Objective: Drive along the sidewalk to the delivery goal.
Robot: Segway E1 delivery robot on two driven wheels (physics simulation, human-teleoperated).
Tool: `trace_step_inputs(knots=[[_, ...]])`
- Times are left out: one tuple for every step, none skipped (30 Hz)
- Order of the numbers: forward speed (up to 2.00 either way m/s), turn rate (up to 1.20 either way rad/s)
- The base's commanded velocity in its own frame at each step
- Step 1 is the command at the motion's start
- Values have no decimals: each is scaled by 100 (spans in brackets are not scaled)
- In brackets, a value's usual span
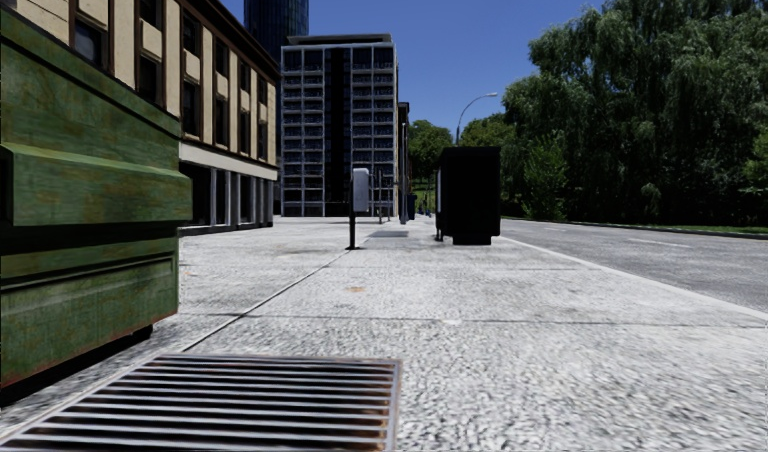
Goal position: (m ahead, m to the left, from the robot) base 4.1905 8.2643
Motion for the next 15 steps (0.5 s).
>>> trace_step_inputs(knots=[[200,0],[200,0],[200,0],[200,0],[200,0],[200,0],[200,0],[200,0],[200,0],[200,0],[200,0],[200,0],[200,0],[200,0],[200,0]])
